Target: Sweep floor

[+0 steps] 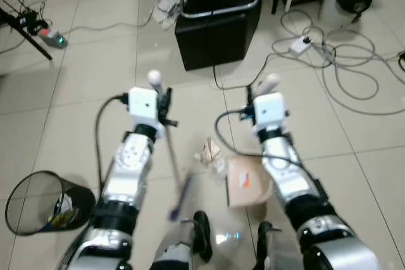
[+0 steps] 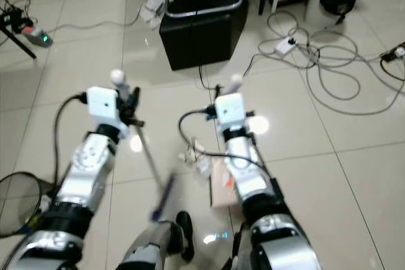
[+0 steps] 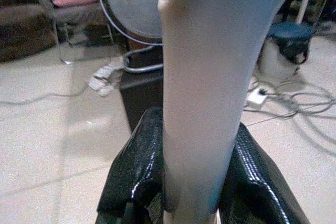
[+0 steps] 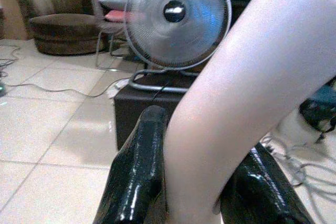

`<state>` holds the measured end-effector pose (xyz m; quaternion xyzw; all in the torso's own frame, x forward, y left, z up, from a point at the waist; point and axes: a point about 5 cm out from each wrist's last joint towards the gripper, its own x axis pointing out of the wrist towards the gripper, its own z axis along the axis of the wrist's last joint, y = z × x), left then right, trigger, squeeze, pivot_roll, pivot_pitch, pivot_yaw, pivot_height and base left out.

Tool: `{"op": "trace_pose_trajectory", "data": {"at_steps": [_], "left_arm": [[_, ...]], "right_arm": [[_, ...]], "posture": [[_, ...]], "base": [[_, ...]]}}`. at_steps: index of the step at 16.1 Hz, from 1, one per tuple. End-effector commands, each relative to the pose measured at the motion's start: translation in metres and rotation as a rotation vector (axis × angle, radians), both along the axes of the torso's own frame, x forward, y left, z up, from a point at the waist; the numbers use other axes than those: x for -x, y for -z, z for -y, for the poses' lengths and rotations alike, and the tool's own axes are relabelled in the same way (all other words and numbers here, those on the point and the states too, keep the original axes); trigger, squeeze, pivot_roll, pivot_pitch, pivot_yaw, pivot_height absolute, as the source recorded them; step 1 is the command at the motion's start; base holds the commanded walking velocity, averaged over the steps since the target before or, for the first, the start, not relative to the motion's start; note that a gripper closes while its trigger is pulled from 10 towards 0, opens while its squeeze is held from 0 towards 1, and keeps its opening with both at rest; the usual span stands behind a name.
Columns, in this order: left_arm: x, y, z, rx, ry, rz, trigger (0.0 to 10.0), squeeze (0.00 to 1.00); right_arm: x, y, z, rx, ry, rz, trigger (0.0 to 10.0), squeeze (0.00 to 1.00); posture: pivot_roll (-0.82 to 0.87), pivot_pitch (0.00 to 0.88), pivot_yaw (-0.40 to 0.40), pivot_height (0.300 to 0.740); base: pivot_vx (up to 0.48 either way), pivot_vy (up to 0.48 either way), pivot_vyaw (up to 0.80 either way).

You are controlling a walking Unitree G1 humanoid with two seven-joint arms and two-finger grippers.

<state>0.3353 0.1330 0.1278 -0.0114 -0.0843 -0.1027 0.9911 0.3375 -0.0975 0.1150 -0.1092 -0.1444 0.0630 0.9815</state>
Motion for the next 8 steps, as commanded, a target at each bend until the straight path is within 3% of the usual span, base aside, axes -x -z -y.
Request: {"op": "trace_pose_trajectory", "data": {"at_steps": [1, 2, 8], "left_arm": [[0.000, -0.002, 0.004, 0.090, 0.026, 0.003, 10.0, 0.00], [0.000, -0.005, 0.013, 0.166, 0.063, 0.009, 10.0, 0.00], [0.003, -0.024, 0.028, 0.218, 0.279, 0.089, 10.0, 0.00]], "right_arm": [[0.002, -0.005, -0.007, -0.019, -0.039, 0.036, 10.0, 0.00], [0.002, -0.005, -0.009, -0.026, -0.049, 0.043, 10.0, 0.00], [0.002, -0.004, -0.004, -0.024, -0.074, 0.053, 10.0, 0.00]], "posture": [[0.09, 0.310, 0.157, 0.740], [0.08, 0.306, 0.155, 0.740], [0.07, 0.275, 0.149, 0.740]], "base": [[0.000, 0.000, 0.00], [0.000, 0.000, 0.00], [0.000, 0.000, 0.00]]}}
